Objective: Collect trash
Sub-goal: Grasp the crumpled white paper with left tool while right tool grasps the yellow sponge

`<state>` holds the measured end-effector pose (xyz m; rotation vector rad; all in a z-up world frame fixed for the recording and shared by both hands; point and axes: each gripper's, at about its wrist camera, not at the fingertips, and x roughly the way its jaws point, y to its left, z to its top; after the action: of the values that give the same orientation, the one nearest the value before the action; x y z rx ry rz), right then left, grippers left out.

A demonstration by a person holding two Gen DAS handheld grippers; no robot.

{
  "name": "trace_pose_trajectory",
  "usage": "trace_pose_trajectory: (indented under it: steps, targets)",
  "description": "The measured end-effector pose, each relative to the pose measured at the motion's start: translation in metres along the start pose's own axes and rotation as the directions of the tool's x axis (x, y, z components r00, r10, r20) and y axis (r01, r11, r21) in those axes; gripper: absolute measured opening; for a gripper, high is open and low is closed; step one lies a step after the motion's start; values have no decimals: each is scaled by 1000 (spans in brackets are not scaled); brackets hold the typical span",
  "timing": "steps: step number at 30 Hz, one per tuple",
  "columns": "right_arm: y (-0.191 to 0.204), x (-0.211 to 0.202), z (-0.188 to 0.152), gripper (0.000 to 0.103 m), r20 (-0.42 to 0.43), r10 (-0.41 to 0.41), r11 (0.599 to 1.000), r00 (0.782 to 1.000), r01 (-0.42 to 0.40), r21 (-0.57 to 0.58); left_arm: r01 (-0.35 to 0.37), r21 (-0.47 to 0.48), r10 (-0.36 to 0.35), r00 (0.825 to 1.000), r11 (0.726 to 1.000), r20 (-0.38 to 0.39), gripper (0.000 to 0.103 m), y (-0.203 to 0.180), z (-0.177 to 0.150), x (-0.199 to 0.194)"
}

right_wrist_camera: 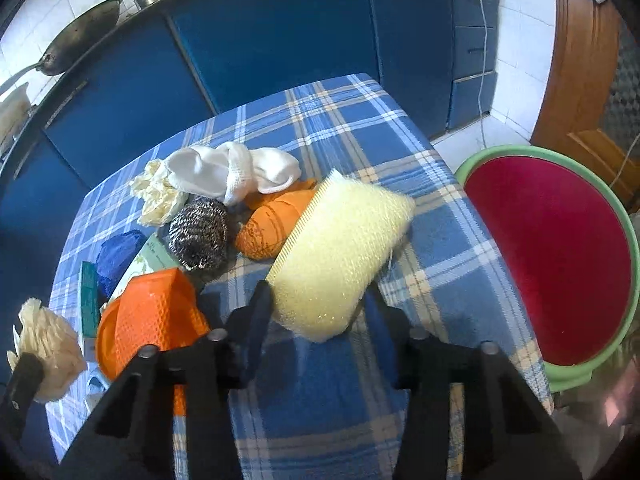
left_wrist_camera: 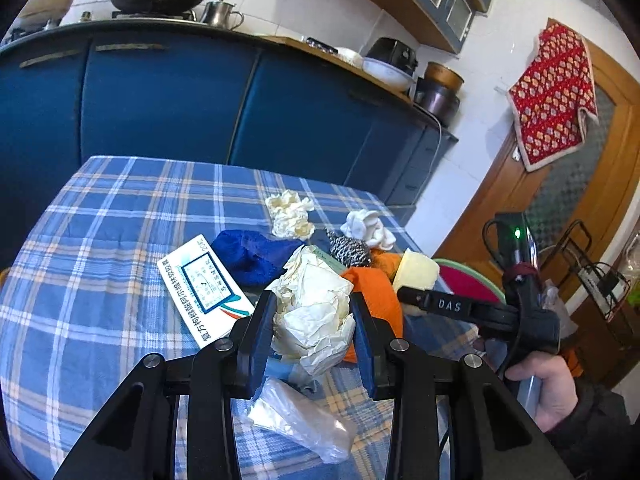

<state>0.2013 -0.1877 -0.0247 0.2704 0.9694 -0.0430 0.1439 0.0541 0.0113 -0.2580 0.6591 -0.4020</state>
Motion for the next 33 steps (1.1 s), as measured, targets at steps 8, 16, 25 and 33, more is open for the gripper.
trace_pose_trajectory:
  steps: [8, 16, 25, 33]
  targets:
    - [-13, -36, -19, 23, 57, 44, 999, 997, -43, -26, 13, 12, -13, 1000, 1000, 12, 38, -20, -1, -9]
    - [-38, -77, -34, 20, 144, 106, 994, 984, -105, -12, 40, 34, -40, 999, 999, -15, 38, -58, 0, -6]
    - [-87, -109, -43, 19, 228, 104, 992, 968, -116, 40, 71, 89, -65, 996, 993, -68, 38, -116, 0, 17]
    - [-134, -126, -49, 19, 276, 21, 992, 961, -54, 111, 118, 169, -99, 988, 978, -118, 38, -167, 0, 52]
